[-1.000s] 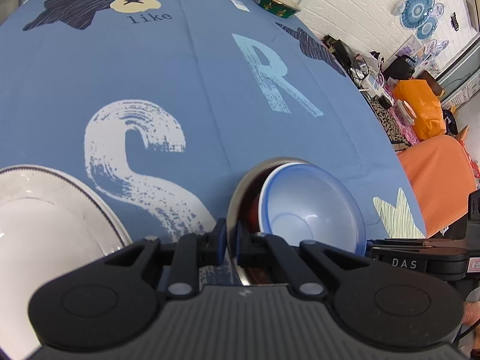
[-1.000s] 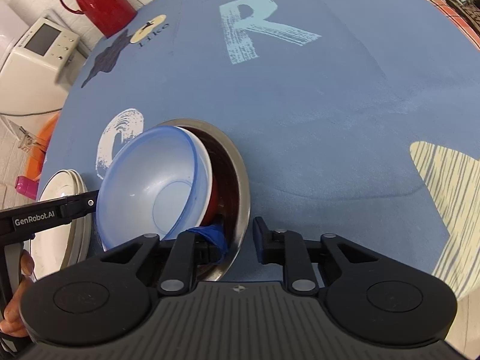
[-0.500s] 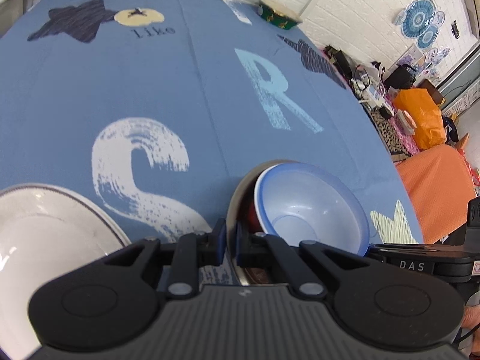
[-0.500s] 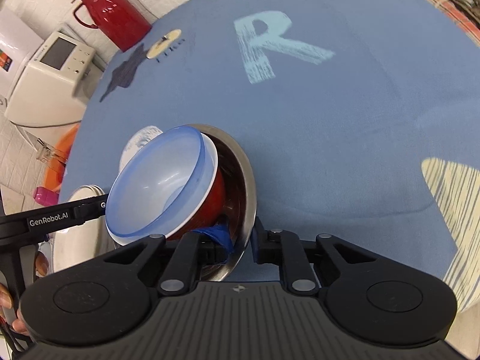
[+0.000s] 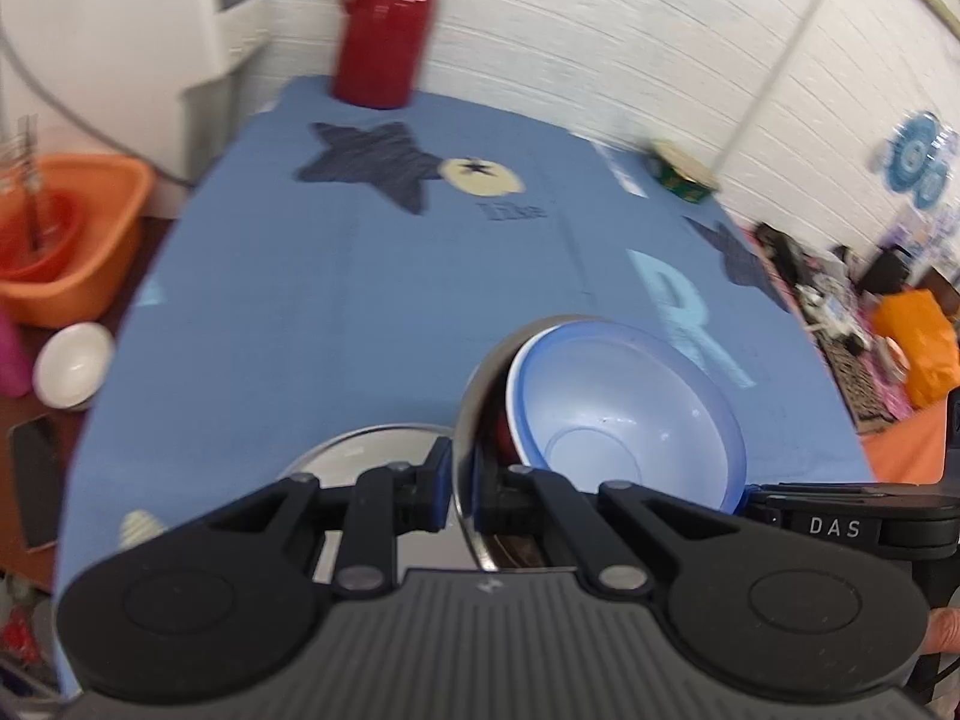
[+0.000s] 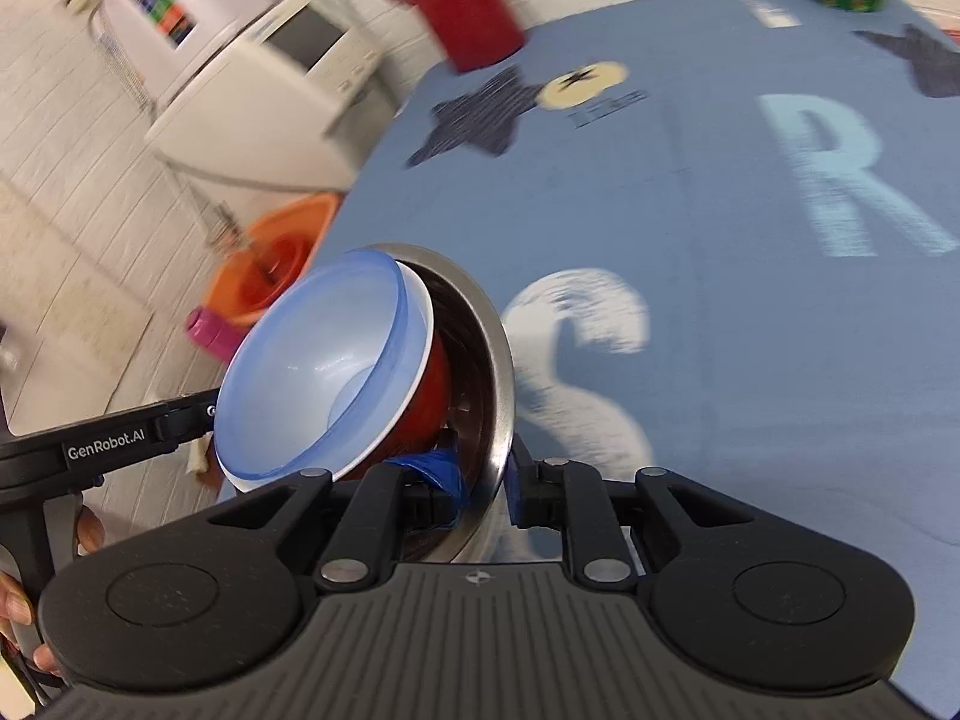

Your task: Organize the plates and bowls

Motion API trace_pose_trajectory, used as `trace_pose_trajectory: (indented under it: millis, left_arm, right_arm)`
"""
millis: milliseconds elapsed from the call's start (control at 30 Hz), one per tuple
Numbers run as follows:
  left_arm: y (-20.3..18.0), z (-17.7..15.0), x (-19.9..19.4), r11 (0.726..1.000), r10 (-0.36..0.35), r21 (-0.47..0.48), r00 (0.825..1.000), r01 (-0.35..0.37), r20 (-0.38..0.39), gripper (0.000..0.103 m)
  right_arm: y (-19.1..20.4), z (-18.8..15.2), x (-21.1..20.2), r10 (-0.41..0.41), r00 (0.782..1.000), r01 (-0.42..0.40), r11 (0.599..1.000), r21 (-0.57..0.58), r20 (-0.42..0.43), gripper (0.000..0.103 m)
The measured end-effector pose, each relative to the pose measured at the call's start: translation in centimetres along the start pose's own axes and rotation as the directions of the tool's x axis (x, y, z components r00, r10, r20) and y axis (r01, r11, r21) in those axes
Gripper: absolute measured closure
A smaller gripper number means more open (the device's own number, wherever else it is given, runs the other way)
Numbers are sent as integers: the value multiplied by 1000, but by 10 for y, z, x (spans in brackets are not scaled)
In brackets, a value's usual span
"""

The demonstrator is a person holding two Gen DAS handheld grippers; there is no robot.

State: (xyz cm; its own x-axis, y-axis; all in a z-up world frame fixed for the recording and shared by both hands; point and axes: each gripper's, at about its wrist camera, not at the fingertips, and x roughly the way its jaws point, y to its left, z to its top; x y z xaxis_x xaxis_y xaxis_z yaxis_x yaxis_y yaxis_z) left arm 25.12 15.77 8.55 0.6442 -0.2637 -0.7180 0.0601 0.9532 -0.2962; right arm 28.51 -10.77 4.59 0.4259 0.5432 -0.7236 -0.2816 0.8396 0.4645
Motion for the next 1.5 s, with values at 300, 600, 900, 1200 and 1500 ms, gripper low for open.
trace_pose_trajectory:
  millis: [300,600,900,1200,1500]
  left_arm:
    - [55,-37,10,995,35,-89,996,-42,-76,103]
    - [63,-46,18,995,31,-96,998,-36,-47,103]
    - [65,-55,14,987,69,-149,997,-66,18,103]
    - [64,-50,-25,980,111,-182,975,-76,193,36]
    - [-7,-72,-41,996,82,-58,953,-68,292,32]
  right_arm:
    - [22,-16,47,-25,990,18,999,-46,-141,103]
    - [27,-22,51,-49,990,42,998,-54,-131,101]
    - [24,-23,45,-63,995,62,998,-6,-77,99]
    - [14,-24,7,-48,993,43,998,52,108,93]
    - [7,-74,-32,-63,916,20,994,111,397,89]
